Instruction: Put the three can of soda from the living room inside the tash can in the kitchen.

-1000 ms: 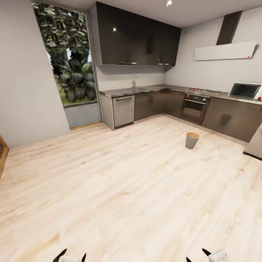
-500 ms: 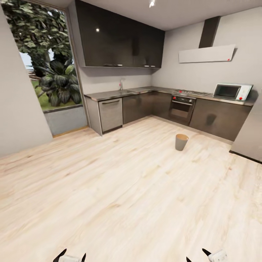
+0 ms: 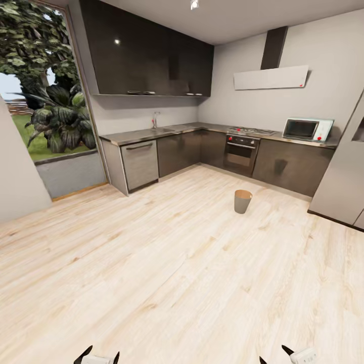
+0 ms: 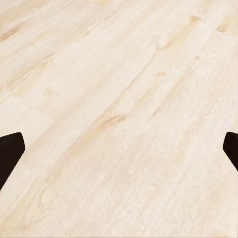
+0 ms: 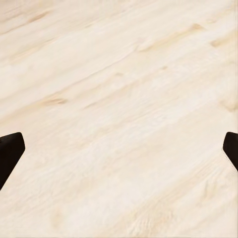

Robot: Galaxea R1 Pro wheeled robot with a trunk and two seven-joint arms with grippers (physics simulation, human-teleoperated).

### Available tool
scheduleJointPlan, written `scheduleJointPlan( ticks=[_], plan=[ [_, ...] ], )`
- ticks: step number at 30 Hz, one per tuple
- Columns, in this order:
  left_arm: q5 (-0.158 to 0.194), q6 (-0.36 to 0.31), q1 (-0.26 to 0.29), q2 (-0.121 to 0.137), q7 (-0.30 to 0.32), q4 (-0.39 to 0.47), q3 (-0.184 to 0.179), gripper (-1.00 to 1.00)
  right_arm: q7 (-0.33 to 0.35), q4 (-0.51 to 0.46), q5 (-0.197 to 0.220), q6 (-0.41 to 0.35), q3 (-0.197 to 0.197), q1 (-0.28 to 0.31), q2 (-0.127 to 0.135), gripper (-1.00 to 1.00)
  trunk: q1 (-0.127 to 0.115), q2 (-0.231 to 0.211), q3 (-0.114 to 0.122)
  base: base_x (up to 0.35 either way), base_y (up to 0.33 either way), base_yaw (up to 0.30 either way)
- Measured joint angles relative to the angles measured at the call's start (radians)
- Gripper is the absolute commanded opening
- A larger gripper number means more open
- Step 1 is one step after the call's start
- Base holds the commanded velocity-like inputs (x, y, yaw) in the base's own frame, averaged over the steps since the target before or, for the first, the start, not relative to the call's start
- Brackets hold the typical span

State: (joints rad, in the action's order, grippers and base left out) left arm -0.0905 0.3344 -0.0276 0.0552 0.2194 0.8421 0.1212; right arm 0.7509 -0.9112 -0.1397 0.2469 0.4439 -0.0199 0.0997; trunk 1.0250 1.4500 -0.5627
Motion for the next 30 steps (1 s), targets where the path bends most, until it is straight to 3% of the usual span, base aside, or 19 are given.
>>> scheduleJointPlan(
  ticks=[17, 30],
  plan=[
    [0.000, 0.000, 0.000, 0.000, 0.000, 0.000, 0.000, 1.00, -0.014, 0.000, 0.001, 0.000, 0.000, 0.000, 0.000, 1.00, 0.000, 0.000, 0.014, 0.328, 0.000, -0.008],
    [0.000, 0.000, 0.000, 0.000, 0.000, 0.000, 0.000, 1.00, -0.048, 0.000, 0.002, 0.000, -0.001, 0.000, 0.000, 1.00, 0.000, 0.000, 0.027, 0.328, 0.000, -0.169]
  ],
)
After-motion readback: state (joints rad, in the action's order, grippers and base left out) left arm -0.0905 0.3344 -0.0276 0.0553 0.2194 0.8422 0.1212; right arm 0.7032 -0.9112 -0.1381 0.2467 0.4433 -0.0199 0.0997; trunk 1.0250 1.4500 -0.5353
